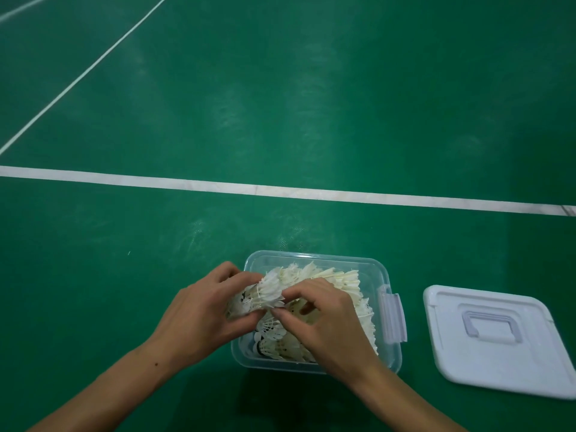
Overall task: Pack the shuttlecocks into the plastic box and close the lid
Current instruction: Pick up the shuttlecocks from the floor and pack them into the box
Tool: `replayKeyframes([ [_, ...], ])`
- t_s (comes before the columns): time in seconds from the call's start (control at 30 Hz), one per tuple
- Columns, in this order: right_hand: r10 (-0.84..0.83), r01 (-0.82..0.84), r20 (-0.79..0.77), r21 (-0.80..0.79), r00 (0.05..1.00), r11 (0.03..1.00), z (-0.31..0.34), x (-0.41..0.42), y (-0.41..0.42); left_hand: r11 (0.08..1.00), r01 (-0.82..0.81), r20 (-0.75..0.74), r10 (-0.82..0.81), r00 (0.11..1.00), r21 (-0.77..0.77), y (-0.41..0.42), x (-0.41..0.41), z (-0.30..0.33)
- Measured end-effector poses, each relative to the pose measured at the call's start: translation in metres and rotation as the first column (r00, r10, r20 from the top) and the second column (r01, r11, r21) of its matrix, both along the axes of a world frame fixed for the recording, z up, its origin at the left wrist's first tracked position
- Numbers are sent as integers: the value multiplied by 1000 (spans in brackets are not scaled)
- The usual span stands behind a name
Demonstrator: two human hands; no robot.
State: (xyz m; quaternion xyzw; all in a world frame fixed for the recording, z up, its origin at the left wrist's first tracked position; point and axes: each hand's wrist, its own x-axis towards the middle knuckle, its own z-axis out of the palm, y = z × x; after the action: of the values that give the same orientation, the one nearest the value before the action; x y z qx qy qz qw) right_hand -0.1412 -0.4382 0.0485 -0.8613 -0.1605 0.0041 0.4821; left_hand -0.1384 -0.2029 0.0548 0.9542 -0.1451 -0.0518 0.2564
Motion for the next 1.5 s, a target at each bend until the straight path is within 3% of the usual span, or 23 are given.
replayKeyframes([
  [0.2, -116, 128, 117, -107, 986, 986, -2, -20, -29, 999, -39, 0, 39, 999, 4, 9, -3, -4],
  [0.37, -55, 87, 123, -270, 991, 959, -11, -33, -27, 996, -89, 2, 89, 996, 10, 16, -7, -7],
  [0.57, 35, 4, 67, -510, 997, 860, -29, -25, -4, 996, -93, 14, 93, 996, 11, 15, -8, -7],
  [0.8, -23, -2, -34, -612, 999, 791, -35, -9, 5, 997, -74, 32, 75, 997, -26, 13, -9, -8],
  [1.07, 5, -126, -281, -414, 960, 902, -21, -10, -9, 998, -11, 72, 15, 997, -58, 4, -8, -11],
  [1.3, -64, 40, -173, -140, 983, 989, 19, -15, -18, 997, 57, 169, -47, 985, -54, -21, -3, 2],
  [1.5, -42, 31, -97, -110, 994, 993, 17, -13, 1, 991, 113, 194, -98, 976, -66, -42, 6, 0],
])
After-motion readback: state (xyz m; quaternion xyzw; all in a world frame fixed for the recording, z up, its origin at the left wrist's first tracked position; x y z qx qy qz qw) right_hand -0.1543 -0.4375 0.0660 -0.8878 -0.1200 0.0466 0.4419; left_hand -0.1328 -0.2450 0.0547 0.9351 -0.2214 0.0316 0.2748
